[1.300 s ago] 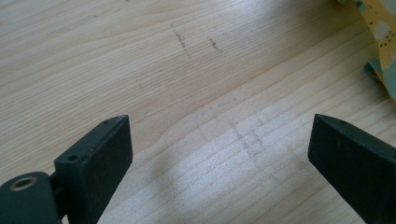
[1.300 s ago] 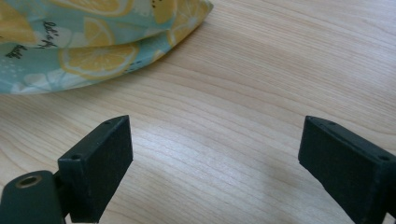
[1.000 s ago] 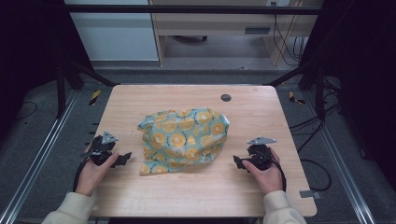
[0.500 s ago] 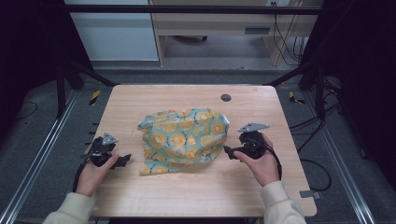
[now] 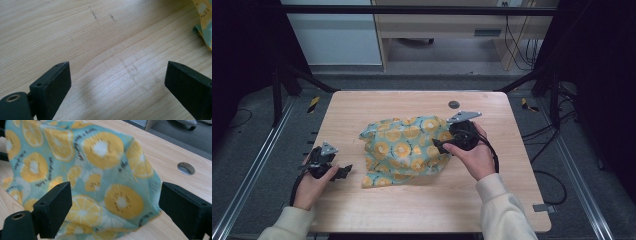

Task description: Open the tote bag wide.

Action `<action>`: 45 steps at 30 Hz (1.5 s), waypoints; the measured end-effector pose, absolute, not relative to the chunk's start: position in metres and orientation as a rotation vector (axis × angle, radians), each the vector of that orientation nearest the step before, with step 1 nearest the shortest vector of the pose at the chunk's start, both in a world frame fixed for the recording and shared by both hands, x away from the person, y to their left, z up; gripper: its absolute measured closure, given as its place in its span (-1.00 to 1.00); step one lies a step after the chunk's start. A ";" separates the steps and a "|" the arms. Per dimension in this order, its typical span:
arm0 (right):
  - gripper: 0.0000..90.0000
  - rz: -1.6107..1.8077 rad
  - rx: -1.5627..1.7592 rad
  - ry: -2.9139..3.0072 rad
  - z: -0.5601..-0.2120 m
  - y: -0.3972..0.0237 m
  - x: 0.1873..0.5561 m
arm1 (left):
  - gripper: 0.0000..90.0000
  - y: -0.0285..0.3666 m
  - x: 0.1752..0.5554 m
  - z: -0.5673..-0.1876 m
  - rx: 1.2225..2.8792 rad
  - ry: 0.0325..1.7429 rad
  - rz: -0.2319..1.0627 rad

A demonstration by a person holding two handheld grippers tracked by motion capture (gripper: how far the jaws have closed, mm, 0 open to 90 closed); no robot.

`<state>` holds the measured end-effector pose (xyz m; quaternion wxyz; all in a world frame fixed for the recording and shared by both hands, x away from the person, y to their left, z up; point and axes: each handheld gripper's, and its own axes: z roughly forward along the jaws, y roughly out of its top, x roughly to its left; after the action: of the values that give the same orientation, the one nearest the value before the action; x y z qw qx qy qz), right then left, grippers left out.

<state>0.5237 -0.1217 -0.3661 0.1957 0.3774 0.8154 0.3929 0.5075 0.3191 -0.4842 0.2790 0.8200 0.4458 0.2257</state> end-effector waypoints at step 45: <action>1.00 1.375 0.744 2.334 -0.347 -0.089 0.435 | -0.85 0.318 0.507 -0.484 2.207 1.201 0.601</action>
<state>0.4350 -0.0891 -0.3472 0.1655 0.2613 0.8193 0.4827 0.5069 0.3185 -0.4839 0.2755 0.8211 0.4471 0.2237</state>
